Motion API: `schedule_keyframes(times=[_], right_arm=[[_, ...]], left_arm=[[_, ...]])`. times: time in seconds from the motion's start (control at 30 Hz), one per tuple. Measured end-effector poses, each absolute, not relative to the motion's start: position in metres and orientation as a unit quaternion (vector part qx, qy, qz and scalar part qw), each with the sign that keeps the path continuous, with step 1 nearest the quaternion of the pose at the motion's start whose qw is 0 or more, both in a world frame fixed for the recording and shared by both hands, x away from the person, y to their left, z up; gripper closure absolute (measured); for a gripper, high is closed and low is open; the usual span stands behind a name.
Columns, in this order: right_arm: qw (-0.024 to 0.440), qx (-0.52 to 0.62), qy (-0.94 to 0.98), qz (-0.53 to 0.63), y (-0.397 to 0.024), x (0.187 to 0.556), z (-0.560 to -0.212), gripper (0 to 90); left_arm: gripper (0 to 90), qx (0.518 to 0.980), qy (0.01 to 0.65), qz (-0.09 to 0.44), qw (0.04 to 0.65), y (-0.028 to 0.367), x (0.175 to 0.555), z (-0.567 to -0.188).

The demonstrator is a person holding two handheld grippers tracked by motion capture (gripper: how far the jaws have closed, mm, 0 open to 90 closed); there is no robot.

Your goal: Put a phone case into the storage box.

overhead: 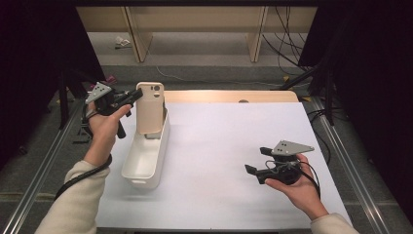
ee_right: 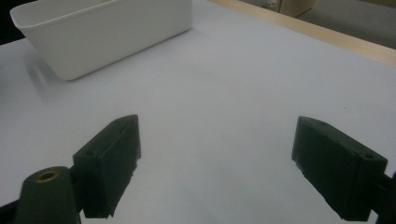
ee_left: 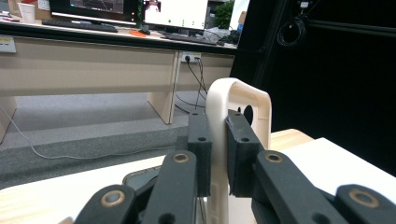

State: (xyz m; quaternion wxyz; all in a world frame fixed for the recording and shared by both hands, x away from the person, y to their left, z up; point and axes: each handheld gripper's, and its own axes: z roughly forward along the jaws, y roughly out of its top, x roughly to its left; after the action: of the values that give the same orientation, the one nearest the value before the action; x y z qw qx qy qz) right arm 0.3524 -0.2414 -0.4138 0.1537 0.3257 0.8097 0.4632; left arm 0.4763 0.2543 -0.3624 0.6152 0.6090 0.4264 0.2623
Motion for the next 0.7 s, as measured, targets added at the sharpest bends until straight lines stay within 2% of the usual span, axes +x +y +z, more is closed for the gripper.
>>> schedule_keyframes(times=[0.7], right_arm=[[0.154, 0.324, 0.81, 0.464, -0.2412, 0.3524, -0.4138, 16.3]], left_arm=[[81.8, 0.62, 0.431, 0.266, 0.599, 0.2567, 0.4842, -0.3726]])
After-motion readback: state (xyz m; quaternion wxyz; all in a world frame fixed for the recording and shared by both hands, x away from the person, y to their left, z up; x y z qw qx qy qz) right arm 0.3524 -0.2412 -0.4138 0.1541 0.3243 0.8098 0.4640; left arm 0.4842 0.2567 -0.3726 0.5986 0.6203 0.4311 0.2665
